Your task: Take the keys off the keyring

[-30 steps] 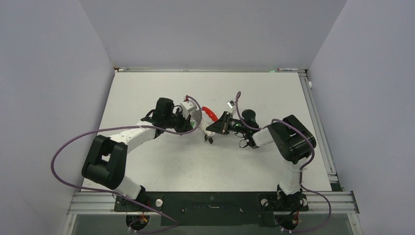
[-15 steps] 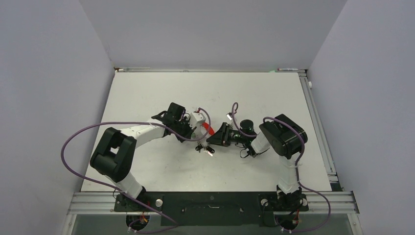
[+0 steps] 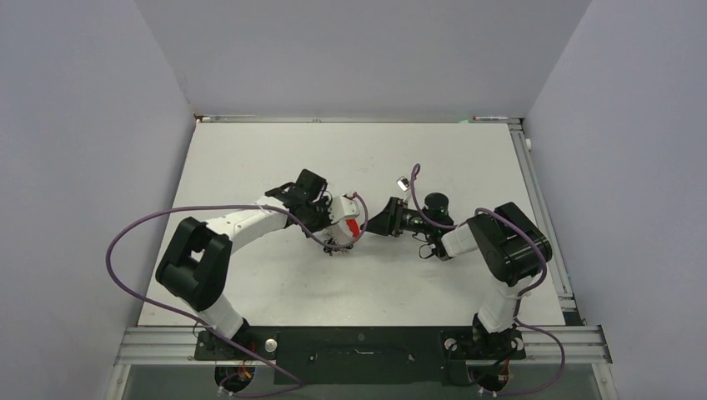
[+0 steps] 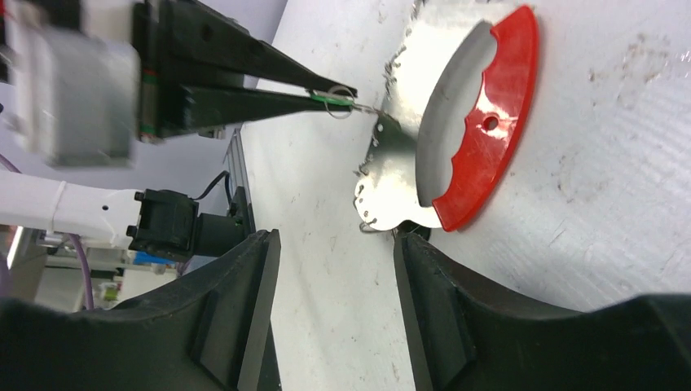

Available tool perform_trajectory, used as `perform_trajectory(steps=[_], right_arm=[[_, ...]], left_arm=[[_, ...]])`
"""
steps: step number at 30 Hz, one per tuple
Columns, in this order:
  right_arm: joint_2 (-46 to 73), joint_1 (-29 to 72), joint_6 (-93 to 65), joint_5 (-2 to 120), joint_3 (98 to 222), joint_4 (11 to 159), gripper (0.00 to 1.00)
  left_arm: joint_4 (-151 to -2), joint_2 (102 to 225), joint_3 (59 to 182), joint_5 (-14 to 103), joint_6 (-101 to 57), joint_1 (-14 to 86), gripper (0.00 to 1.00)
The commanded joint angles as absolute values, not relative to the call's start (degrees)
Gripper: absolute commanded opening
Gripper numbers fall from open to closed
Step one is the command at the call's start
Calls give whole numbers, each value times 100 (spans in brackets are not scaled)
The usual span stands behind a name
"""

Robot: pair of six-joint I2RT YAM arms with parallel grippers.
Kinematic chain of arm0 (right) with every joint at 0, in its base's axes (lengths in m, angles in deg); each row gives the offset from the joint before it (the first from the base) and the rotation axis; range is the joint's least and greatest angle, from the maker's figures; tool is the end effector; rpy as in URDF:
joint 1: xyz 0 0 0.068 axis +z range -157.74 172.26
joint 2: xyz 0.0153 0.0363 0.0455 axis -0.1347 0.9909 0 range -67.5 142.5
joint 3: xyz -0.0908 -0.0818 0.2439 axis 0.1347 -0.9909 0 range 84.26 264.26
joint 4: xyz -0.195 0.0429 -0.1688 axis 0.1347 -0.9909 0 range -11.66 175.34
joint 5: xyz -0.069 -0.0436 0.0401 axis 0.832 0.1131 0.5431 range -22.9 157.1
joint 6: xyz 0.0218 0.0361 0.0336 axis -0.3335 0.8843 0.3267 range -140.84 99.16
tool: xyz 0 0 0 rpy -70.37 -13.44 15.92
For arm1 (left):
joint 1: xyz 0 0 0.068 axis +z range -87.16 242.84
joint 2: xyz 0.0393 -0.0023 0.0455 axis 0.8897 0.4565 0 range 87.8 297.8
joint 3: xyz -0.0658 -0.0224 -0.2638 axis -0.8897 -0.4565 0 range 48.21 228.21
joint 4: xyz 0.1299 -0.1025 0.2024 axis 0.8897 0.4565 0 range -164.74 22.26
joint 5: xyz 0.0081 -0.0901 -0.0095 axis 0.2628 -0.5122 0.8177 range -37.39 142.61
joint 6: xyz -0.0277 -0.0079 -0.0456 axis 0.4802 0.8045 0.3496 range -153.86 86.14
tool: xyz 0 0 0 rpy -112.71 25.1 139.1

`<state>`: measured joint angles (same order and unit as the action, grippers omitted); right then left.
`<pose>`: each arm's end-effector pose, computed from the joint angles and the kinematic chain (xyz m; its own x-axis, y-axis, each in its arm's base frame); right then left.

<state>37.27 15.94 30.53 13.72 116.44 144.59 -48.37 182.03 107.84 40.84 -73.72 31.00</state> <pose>0.2730 0.1509 0.1310 -0.8778 0.1238 -0.4628 -0.4310 0.2176 0.8757 0.2749 -0.1792 0.1919 -0.1853 0.8536 -0.4868 0.9370 0.3027 0.1742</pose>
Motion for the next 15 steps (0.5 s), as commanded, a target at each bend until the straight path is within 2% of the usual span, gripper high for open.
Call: perform_trajectory(steps=[1, 7, 15], right_arm=[[3299, 1224, 2519, 1152, 11826, 14417, 55], [3078, 760, 2469, 975, 12072, 14429, 56], [2739, 703, 2021, 700, 12100, 14177, 56]], left_arm=[[-4504, 17891, 10897, 4673, -8403, 2844, 0], [-4586, 17471, 10975, 4756, -9329, 2715, 0], [-5325, 16969, 10635, 4668, -10504, 2488, 0]])
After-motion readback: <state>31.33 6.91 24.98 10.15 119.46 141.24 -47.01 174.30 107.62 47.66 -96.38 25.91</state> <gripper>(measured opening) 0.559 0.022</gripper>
